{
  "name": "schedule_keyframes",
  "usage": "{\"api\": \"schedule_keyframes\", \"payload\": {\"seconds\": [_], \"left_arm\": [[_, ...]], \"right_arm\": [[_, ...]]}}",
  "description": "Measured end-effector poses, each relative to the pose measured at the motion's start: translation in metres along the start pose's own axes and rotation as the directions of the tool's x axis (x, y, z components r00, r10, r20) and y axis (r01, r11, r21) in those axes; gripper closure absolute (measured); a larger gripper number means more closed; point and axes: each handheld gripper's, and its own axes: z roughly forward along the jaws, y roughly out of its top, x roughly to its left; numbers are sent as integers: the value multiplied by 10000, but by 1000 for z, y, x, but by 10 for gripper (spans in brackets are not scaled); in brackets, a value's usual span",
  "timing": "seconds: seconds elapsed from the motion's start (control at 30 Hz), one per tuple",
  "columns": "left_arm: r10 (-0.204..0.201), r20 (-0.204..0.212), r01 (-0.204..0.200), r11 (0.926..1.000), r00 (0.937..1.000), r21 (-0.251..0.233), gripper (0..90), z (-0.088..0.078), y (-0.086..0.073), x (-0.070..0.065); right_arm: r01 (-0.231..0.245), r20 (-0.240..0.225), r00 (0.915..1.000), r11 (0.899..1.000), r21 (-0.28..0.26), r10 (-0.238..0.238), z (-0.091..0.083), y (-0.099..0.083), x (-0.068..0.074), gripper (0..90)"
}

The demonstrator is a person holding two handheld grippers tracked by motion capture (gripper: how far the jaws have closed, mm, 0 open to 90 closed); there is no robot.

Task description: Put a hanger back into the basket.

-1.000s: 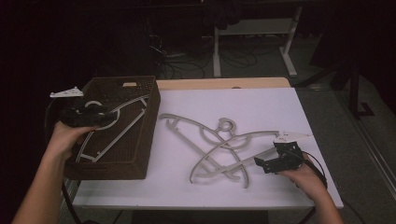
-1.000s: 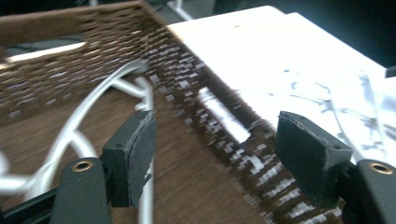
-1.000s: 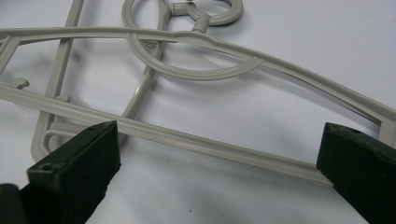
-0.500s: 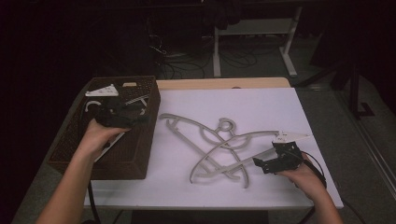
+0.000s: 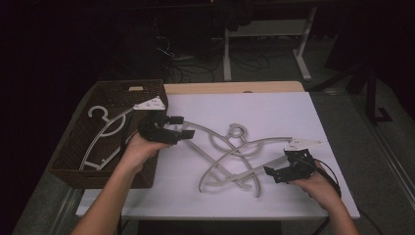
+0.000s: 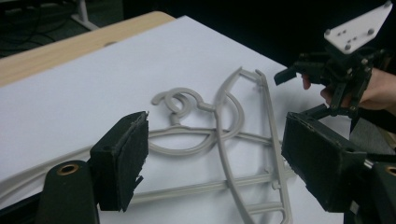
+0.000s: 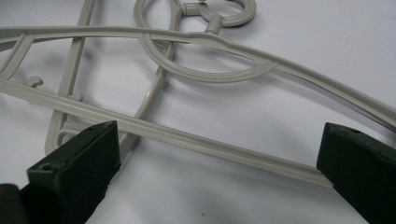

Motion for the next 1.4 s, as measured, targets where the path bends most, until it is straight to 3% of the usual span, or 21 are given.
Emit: {"api": "schedule_keyframes", "payload": {"seconds": [0.23, 0.67, 1.0, 1.23, 1.4], "left_arm": [[238, 194, -248, 9983, 9995, 520, 240, 36, -9, -14], [568, 539, -650, 9840, 9969, 1659, 255, 102, -22, -16], [431, 546, -522, 9827, 9976, 1776, 296, 123, -28, -8], [460, 637, -587, 9748, 9969, 2153, 325, 143, -37, -13], [596, 560, -720, 9642, 9967, 2554, 375, 150, -43, -15]], "right_arm": [[34, -51, 10000, 10000, 60, -33, 2, -1, 0, 0], [-228, 145, 9996, 9996, 139, 225, 4, -3, 5, 0], [-453, 256, 9986, 9990, 38, 452, 6, -1, 15, 0], [-209, 215, 9996, 9995, 222, 204, 7, -7, 16, 0], [-99, 196, 9998, 9998, 170, 96, 6, -8, 16, 0]]}}
